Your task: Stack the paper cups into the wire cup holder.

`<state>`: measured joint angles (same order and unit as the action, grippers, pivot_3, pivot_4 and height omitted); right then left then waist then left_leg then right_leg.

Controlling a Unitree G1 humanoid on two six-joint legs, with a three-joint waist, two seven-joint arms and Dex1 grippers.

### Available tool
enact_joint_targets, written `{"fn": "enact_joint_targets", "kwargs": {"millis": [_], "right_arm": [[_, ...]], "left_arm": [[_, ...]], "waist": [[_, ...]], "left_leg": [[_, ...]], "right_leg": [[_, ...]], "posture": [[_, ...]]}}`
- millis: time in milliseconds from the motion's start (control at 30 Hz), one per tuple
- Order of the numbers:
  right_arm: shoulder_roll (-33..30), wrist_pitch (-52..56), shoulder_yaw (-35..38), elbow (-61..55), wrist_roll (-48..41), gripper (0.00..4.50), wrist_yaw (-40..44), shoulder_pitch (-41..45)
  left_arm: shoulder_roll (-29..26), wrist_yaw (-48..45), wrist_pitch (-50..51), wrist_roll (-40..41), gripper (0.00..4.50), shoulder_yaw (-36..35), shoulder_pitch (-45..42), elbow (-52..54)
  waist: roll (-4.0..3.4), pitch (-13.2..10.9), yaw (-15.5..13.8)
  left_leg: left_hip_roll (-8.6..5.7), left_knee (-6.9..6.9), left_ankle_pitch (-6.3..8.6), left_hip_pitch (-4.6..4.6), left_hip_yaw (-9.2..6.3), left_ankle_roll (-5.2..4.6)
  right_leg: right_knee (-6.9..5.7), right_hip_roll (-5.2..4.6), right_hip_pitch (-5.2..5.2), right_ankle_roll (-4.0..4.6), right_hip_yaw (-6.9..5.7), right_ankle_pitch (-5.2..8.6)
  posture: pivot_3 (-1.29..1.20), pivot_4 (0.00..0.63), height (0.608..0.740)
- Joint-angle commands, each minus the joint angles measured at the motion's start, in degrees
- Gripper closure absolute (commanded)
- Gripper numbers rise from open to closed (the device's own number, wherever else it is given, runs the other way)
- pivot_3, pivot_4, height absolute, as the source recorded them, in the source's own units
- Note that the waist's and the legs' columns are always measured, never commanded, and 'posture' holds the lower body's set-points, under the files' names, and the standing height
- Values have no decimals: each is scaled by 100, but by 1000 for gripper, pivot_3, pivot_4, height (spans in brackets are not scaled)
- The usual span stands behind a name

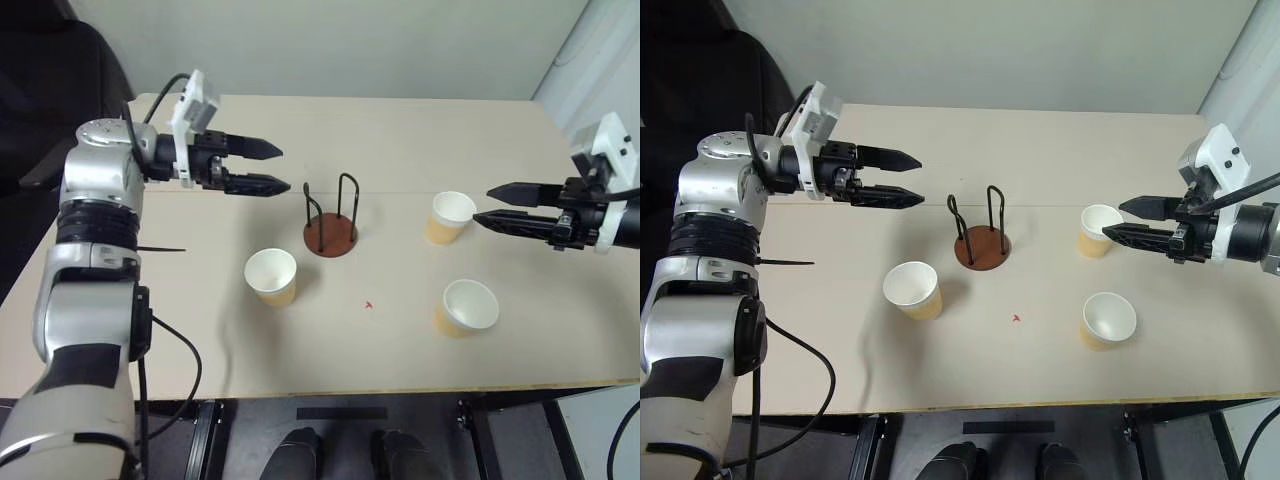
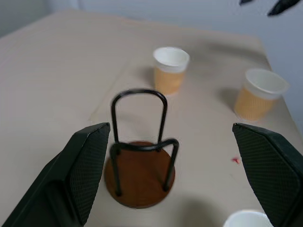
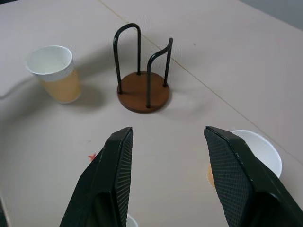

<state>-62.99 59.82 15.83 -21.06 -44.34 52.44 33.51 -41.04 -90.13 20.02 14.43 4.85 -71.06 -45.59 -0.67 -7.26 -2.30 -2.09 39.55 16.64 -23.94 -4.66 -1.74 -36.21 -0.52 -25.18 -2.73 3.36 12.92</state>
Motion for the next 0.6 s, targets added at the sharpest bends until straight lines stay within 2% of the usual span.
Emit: {"fn": "enact_joint_targets", "kwargs": {"millis": [33,267,600], "right_arm": [[-90,-23,131,80,-40,2123,-89,211],[-83,-94,-46,53,-20,2123,-108,264],[-97,-236,-430,190,93,2123,64,485]], "left_arm": [[-189,-237,-357,-93,55,248,47,196],[-214,-24,-591,-151,55,25,217,160],[-146,57,192,204,55,-154,1248,1499]], "waist": [[0,0,7],[0,0,17],[-1,1,36]], "left_leg": [[0,7,0,-2,1,-1],[1,44,4,-7,1,-9],[-4,68,-1,-7,4,-24]], "right_leg": [[-4,1,-1,0,0,0],[-54,2,-13,-5,0,3],[-78,-2,-11,-9,1,1]], "posture": [[0,150,740],[0,150,740],[0,150,740]]}}
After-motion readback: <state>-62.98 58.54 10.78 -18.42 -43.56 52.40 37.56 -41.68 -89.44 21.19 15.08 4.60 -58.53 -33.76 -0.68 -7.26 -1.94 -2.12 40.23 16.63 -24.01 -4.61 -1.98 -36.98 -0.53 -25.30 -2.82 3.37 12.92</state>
